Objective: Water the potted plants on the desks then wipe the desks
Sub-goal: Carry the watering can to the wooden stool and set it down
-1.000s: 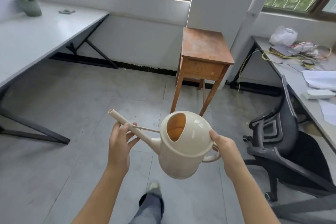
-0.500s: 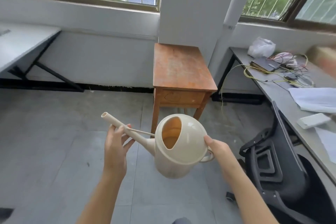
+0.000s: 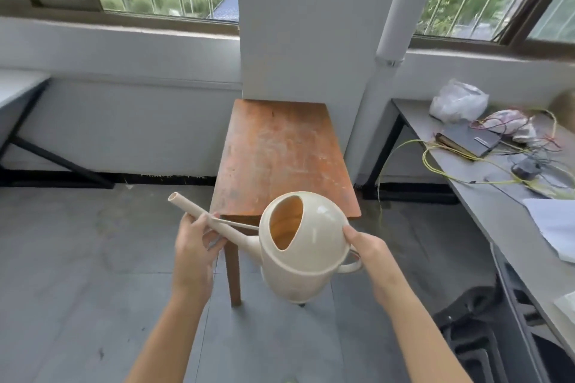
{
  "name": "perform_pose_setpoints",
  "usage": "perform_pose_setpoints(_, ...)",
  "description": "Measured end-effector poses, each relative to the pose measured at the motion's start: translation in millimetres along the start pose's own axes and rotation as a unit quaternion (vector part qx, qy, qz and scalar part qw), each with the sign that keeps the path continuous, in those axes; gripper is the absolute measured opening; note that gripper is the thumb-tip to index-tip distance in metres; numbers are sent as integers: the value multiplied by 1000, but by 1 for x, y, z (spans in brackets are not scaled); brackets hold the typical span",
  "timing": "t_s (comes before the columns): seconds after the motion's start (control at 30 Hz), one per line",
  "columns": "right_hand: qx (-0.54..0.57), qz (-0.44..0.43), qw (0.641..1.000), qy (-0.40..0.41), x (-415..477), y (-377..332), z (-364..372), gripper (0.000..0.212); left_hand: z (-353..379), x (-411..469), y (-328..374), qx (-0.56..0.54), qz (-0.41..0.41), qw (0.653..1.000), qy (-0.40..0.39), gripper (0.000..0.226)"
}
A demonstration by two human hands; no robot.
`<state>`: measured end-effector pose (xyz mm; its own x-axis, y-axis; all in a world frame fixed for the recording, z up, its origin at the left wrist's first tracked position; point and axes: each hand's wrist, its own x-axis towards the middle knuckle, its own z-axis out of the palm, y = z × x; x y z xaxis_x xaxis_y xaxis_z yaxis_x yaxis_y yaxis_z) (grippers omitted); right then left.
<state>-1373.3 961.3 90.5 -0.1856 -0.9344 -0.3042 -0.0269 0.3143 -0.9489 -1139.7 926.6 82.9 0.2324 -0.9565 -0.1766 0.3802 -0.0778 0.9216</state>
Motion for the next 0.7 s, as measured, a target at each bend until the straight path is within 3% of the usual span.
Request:
perform_pose_setpoints(0.2,-5,8,1000,14,95,-24,-24,31,54,65,-5,-4,-9,1000,10,20)
perform_pose_setpoints(0.4,-39,29,999,23,166,-34,-21,51,80,139,-23,6,-33,999,22,20)
perform_pose_setpoints(0.7,-53,29,997,51,259,-61,1,47,103,256,-19,-2,-43,999,-22,10)
